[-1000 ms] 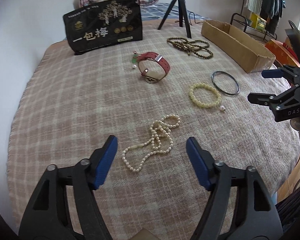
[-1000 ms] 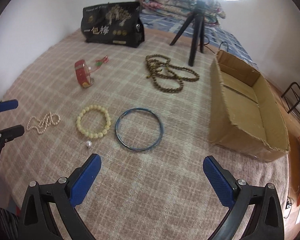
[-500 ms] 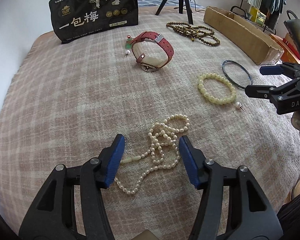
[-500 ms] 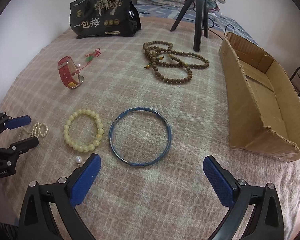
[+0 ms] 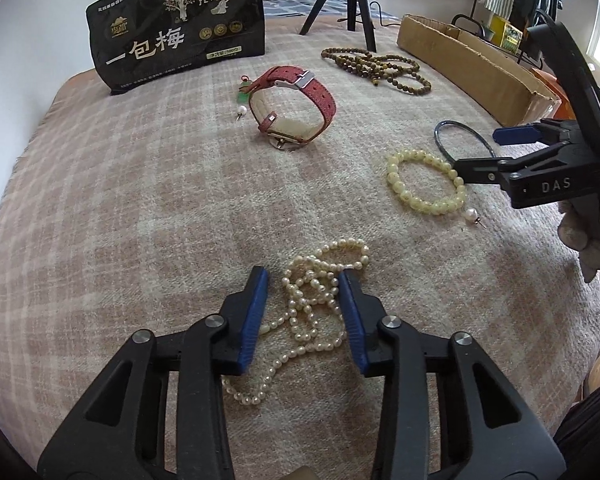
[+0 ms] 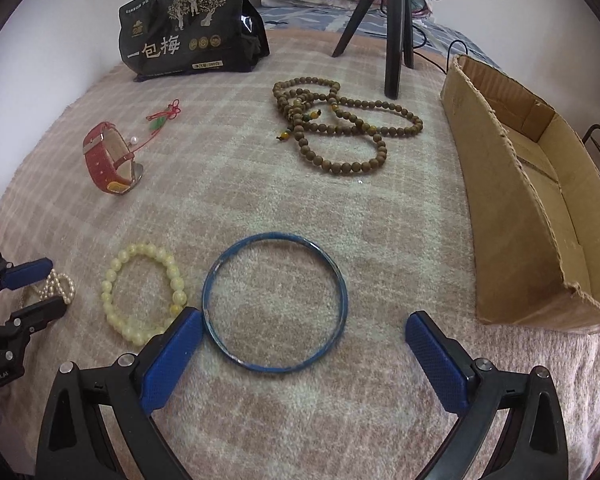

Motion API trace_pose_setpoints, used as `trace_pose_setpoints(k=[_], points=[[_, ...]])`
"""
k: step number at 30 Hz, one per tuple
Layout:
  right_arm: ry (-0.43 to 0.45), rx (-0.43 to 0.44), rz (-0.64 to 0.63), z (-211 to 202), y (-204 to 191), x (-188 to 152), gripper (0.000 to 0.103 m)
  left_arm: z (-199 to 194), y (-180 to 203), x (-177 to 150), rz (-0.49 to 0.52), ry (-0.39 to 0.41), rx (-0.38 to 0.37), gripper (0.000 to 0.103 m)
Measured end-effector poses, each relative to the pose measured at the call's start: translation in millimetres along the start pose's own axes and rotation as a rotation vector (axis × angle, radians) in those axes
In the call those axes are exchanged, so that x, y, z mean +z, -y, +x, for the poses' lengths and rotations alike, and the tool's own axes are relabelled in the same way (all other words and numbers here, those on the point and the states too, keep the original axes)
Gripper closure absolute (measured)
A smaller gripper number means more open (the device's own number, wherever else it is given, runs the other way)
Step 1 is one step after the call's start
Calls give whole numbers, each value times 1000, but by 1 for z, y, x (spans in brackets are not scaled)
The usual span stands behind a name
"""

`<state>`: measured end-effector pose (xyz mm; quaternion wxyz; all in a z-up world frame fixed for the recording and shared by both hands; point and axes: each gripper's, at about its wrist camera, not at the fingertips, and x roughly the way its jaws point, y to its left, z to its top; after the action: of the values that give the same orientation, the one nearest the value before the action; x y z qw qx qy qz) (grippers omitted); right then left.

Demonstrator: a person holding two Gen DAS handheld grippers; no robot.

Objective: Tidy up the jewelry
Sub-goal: 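Close the left tool on the pearl necklace while the right tool grips the blue bangle, then carry the pearl necklace and blue bangle over the cardboard box with both tools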

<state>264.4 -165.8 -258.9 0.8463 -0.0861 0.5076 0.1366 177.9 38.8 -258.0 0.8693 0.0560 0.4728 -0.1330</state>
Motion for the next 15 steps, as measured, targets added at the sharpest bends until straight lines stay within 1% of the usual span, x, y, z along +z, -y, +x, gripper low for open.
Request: trace_pose_setpoints(k=[1, 2, 4, 5, 6, 7, 9, 10, 11, 13, 15], points=[[1, 1, -2, 1, -1, 1, 0, 0, 0, 0, 1, 2, -4, 73], [2, 2, -4, 2, -2, 2, 0, 0, 1, 0, 2, 4, -7, 74], [6, 4, -9, 3, -3, 3, 3, -1, 1, -1, 2, 8, -13, 82], [9, 7, -10, 2, -4, 4, 6, -1, 2, -1, 1, 9, -14, 83], [10, 15, -13, 2, -5, 4, 10, -1, 2, -1, 0, 10, -16, 86], [12, 19, -16, 1, -6, 4, 12, -1, 2, -1, -1, 11, -18, 89], [15, 31, -20, -1, -7, 4, 24, -2, 3, -1, -2, 10, -24, 95], [17, 38, -19, -3, -7, 4, 27, -3, 4, -2, -3, 10, -25, 97], [18, 39, -16, -3, -7, 4, 29, -3, 6, -2, -1, 12, -22, 98], [17, 42, -11, -3, -7, 4, 29, -3, 7, -3, 1, 20, -18, 98], [19, 44, -9, -4, -7, 4, 29, -4, 5, -3, -12, 19, -30, 98]])
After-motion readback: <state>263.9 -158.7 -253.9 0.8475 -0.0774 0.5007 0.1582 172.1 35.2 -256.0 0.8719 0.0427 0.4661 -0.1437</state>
